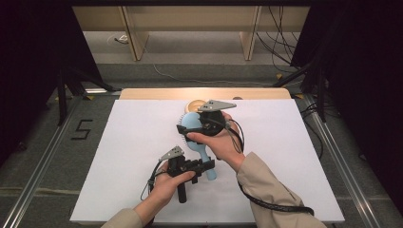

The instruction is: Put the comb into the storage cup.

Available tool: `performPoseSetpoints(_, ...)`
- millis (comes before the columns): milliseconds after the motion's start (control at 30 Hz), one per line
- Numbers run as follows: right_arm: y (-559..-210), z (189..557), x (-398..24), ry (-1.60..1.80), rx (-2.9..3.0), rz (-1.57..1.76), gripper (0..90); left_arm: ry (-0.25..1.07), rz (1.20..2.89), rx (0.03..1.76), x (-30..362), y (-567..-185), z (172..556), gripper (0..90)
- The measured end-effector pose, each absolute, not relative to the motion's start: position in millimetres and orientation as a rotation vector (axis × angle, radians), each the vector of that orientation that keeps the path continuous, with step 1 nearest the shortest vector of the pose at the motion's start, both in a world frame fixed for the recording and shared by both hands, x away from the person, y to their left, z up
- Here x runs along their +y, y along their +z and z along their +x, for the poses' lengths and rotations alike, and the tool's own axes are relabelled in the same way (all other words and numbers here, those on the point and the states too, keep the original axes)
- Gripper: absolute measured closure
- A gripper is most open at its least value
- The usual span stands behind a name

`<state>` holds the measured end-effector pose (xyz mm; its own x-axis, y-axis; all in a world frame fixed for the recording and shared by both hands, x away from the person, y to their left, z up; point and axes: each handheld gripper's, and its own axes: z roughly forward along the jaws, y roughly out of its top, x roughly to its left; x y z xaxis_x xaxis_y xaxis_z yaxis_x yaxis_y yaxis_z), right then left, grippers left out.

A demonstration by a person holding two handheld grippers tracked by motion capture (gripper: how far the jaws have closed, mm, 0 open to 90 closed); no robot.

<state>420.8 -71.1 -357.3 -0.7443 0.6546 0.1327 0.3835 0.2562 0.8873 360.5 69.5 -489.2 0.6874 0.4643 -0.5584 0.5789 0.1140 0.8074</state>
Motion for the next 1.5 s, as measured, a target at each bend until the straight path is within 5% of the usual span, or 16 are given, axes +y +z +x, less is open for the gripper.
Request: performPoseSetpoints(1500, -349.7, 419.8, -80.3, 1.555, 2.181, 1.031, 21.4, 0.046, 1.574, 0.904, 75.7, -480.3, 363.0, 62.7)
